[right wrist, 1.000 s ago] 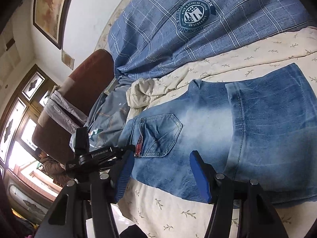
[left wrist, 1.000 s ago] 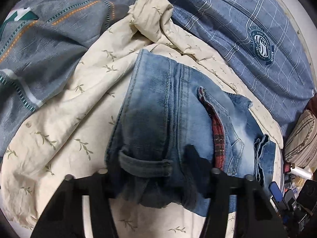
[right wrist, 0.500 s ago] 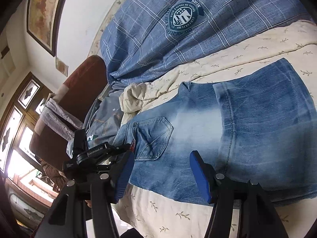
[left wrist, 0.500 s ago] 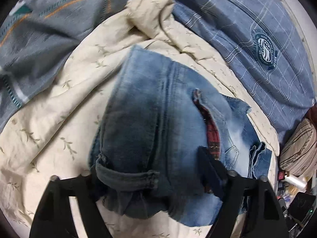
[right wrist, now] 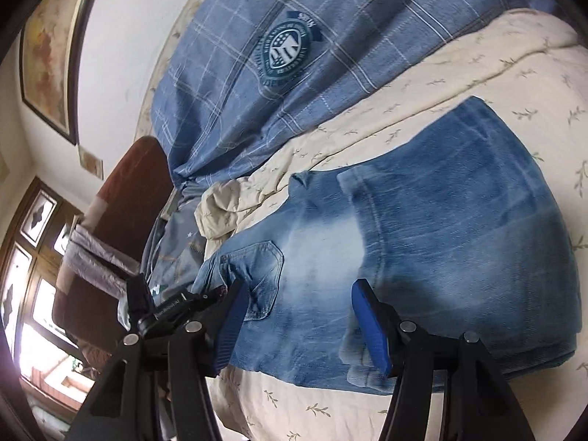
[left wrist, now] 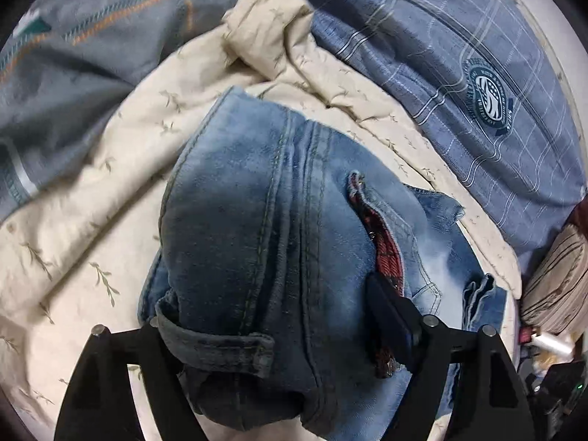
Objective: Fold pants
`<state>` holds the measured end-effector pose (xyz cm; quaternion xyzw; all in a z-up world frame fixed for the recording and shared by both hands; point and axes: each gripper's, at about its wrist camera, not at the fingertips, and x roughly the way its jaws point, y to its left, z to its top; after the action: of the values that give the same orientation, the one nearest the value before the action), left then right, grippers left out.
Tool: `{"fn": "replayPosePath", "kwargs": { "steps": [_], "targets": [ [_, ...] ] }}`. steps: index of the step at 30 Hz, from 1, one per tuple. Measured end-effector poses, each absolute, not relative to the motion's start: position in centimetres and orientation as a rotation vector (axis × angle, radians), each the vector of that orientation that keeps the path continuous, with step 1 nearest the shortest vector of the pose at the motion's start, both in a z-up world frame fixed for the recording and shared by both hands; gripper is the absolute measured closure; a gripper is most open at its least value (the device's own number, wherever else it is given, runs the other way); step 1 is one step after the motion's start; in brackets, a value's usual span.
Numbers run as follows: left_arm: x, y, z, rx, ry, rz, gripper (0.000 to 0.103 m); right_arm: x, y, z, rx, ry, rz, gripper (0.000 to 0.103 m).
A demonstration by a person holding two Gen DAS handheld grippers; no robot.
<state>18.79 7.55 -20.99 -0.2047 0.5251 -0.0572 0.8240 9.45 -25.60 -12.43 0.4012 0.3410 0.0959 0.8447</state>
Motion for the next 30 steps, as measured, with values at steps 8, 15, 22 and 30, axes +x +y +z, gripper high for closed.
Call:
{"fn": "replayPosePath", "kwargs": {
  "steps": [8,15,22,30],
  "targets": [
    [18.1,7.0,-19.0,-0.296,1.029,-0.136,0.077,9.5,-25.8,-12.3,0.836,0.71,0.186,0.042],
    [17.3,5.8,-17.6,-0.197,0.969,-0.142,0.082,9.4,-26.9,-12.6,0.848,0.711,0.135,0.042],
    [16.0,4.0,-15.1,-0.14,0.891,-0.191,0.084,9.0,-28.5,-12.6,0.891,0.685,0.098,0.042],
    [14.3,0.0,-11.4,-0.069,0.819,-0.28,0.084,8.0,-30.6,-12.2,0.926,0.642,0.063,0.042]
  ]
}}
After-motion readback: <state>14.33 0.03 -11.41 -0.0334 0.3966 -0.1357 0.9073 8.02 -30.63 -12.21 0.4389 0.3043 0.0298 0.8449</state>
